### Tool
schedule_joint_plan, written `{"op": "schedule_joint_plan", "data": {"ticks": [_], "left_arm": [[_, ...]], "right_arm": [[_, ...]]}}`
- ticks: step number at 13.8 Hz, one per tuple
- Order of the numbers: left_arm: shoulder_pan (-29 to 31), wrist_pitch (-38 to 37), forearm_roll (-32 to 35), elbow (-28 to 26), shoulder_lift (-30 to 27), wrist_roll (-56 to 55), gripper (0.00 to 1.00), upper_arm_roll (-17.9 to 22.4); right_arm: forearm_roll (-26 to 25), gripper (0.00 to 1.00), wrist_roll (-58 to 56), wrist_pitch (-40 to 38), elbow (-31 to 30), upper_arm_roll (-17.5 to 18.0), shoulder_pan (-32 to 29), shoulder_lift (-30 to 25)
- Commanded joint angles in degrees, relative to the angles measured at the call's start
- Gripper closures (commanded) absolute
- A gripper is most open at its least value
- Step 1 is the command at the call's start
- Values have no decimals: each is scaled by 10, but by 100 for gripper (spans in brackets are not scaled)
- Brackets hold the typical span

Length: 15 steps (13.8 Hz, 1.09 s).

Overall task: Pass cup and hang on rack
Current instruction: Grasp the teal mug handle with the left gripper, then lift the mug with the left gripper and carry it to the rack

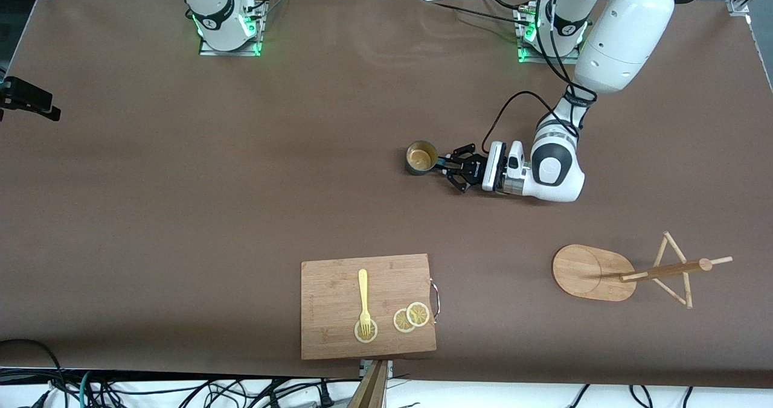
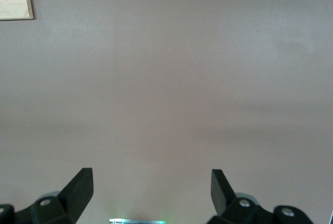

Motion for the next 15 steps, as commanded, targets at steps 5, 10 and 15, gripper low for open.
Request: {"op": "schedule_joint_plan", "data": {"ticks": [5, 10, 15], "left_arm": [[82, -116, 82, -64, -99, -125, 100, 3], [242, -179, 174, -104, -91, -133, 100, 6], [380, -253, 224, -100, -90, -310, 100, 7]], "right_arm": [[5, 0, -4, 4, -7, -1, 1, -6], [4, 0, -8, 4, -6, -1, 1, -6], [5, 0, -7, 5, -7, -1, 0, -6]]}}
